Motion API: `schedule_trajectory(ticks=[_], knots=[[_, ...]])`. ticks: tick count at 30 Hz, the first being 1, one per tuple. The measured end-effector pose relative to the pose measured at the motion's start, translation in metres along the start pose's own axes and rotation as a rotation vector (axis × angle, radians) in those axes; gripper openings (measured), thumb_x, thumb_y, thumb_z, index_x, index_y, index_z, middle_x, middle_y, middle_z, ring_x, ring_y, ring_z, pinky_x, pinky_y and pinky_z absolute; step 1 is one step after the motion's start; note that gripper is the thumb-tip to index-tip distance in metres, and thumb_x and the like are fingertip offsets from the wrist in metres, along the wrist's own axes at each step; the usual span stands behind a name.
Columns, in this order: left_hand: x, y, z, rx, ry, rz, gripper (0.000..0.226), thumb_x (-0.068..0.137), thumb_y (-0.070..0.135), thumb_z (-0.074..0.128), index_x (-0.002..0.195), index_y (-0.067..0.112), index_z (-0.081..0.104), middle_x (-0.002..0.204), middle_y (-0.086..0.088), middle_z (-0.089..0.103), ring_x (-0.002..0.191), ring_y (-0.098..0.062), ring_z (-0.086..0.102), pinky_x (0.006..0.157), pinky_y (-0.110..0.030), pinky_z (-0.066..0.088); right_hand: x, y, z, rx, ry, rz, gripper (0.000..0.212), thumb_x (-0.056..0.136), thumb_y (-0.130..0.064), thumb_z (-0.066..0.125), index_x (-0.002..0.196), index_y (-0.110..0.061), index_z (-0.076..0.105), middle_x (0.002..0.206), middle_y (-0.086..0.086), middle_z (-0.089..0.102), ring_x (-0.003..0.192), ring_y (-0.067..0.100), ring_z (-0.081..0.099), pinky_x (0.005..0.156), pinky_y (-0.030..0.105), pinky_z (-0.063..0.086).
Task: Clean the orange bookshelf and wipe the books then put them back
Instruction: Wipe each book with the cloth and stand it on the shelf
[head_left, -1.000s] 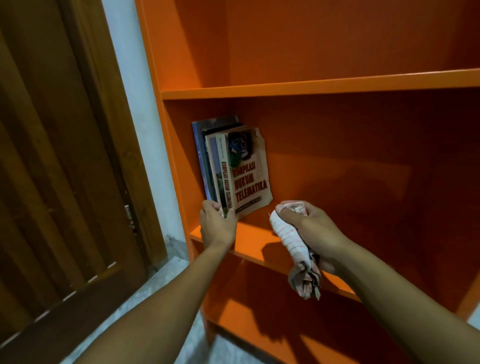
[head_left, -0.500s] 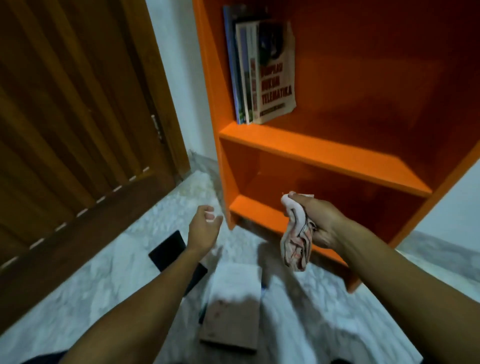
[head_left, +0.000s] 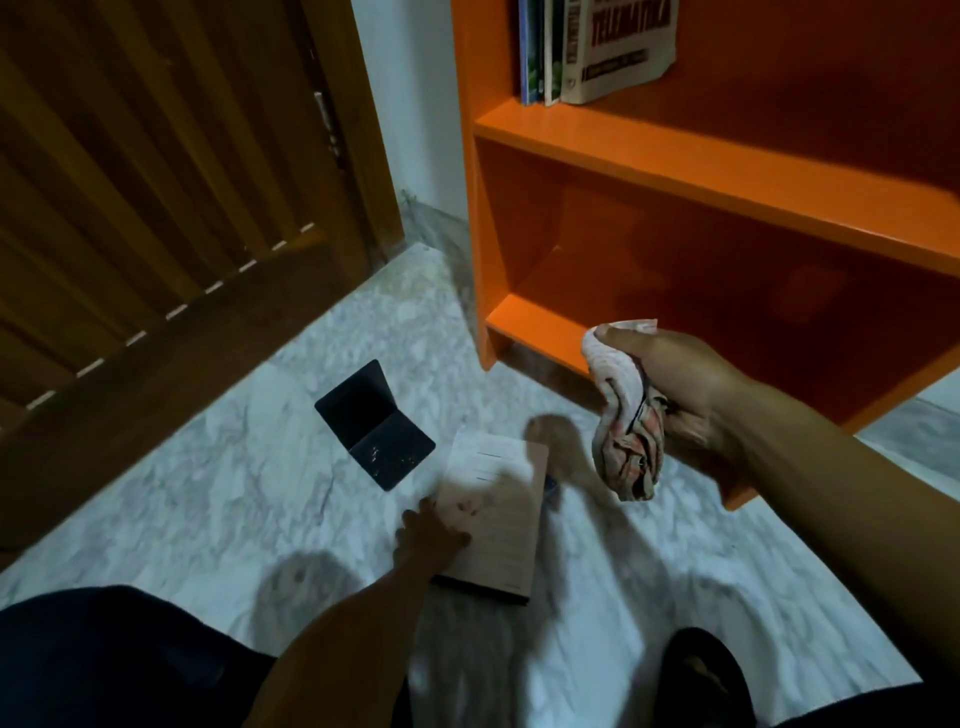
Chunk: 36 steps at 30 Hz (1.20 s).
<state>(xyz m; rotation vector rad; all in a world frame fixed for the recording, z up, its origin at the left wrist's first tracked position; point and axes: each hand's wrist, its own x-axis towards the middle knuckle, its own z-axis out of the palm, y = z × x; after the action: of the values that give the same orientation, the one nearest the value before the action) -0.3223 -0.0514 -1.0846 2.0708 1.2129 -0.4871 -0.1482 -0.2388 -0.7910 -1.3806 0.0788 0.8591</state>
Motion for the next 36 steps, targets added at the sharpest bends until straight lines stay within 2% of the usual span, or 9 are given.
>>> schedule_trajectory(ticks=[10, 16, 20, 24, 27, 29, 31, 33, 36], knots=[[-0.001, -0.003, 0.006, -0.305, 0.014, -0.158, 0.127, 0.063, 0.048, 0.089, 0.151, 0.023, 0.001, 0.143, -0.022, 0.019, 0.124, -0.046, 0.044, 0.089, -0.049, 0.055, 0.011, 0.008, -0.002, -0.026, 0.018, 0.007, 0.011, 0.096, -0.016, 0.063, 0.090, -0.007, 0.062, 0.061, 0.005, 0.070, 0.053, 0.015, 0.069, 0.050, 0.023, 0.053], [0.015, 0.016, -0.036, -0.283, -0.104, -0.010, 0.079, 0.077, 0.059, 0.074, 0.131, 0.005, 0.054, 0.125, -0.013, 0.061, 0.104, -0.027, 0.065, 0.082, -0.036, 0.057, 0.009, 0.005, -0.003, 0.140, -0.039, 0.182, 0.021, 0.099, -0.021, 0.057, 0.089, -0.002, 0.059, 0.061, 0.012, 0.068, 0.049, 0.020, 0.067, 0.049, 0.032, 0.059], [0.019, 0.035, -0.050, -0.539, -0.222, 0.048, 0.067, 0.080, 0.044, 0.071, 0.125, -0.003, 0.055, 0.110, -0.023, 0.064, 0.081, -0.030, 0.065, 0.078, -0.048, 0.056, 0.005, 0.004, -0.008, 0.205, -0.071, 0.239, 0.038, 0.100, -0.012, 0.051, 0.133, 0.004, 0.049, 0.103, 0.027, 0.072, 0.084, 0.029, 0.075, 0.077, 0.050, 0.060], [0.018, 0.053, -0.050, -0.558, -0.177, 0.108, 0.080, 0.075, 0.059, 0.067, 0.125, -0.002, 0.053, 0.128, -0.015, 0.060, 0.105, -0.032, 0.063, 0.092, -0.047, 0.055, -0.002, -0.004, -0.016, 0.341, -0.015, 0.198, 0.081, 0.086, 0.004, 0.062, 0.155, -0.016, 0.024, 0.140, 0.030, 0.051, 0.103, 0.046, 0.068, 0.074, 0.065, 0.056], [-0.016, 0.074, -0.081, -0.637, -0.180, 0.104, 0.051, 0.096, 0.040, 0.062, 0.122, -0.003, 0.049, 0.126, -0.004, 0.055, 0.107, -0.027, 0.058, 0.091, -0.036, 0.048, -0.013, -0.013, -0.012, 0.337, -0.021, 0.198, 0.040, 0.097, -0.006, 0.053, 0.136, 0.003, 0.049, 0.123, 0.030, 0.063, 0.101, 0.038, 0.070, 0.073, 0.064, 0.053], [-0.024, 0.079, -0.103, -0.720, -0.192, 0.098, 0.078, 0.084, 0.054, 0.072, 0.139, 0.006, 0.046, 0.136, -0.005, 0.054, 0.118, -0.030, 0.057, 0.100, -0.042, 0.047, -0.019, -0.017, -0.009, 0.367, 0.013, 0.204, 0.032, 0.104, -0.012, 0.045, 0.128, 0.008, 0.050, 0.127, 0.028, 0.061, 0.109, 0.035, 0.064, 0.091, 0.057, 0.051], [-0.026, 0.084, -0.127, -0.795, -0.192, 0.143, 0.081, 0.074, 0.060, 0.078, 0.134, 0.012, 0.052, 0.136, -0.011, 0.060, 0.116, -0.034, 0.062, 0.099, -0.052, 0.050, -0.026, -0.021, -0.005, 0.384, 0.048, 0.194, 0.033, 0.107, -0.018, 0.038, 0.126, 0.008, 0.047, 0.125, 0.032, 0.061, 0.105, 0.037, 0.064, 0.097, 0.055, 0.047], [-0.044, 0.095, -0.158, -0.880, -0.119, 0.193, 0.046, 0.092, 0.038, 0.068, 0.123, 0.007, 0.057, 0.116, -0.016, 0.071, 0.101, -0.035, 0.070, 0.085, -0.047, 0.058, -0.031, -0.025, -0.004, 0.424, 0.069, 0.169, 0.045, 0.108, -0.029, 0.032, 0.113, 0.013, 0.049, 0.092, 0.038, 0.068, 0.083, 0.043, 0.068, 0.085, 0.055, 0.051], [-0.089, 0.117, -0.207, -0.849, -0.004, 0.284, 0.026, 0.097, 0.028, 0.062, 0.113, 0.007, 0.059, 0.107, -0.018, 0.073, 0.088, -0.032, 0.072, 0.073, -0.039, 0.060, -0.025, -0.031, -0.014, 0.610, 0.041, 0.152, 0.084, 0.100, -0.061, 0.026, 0.102, 0.021, 0.045, 0.088, 0.044, 0.061, 0.098, 0.053, 0.059, 0.098, 0.065, 0.037]])
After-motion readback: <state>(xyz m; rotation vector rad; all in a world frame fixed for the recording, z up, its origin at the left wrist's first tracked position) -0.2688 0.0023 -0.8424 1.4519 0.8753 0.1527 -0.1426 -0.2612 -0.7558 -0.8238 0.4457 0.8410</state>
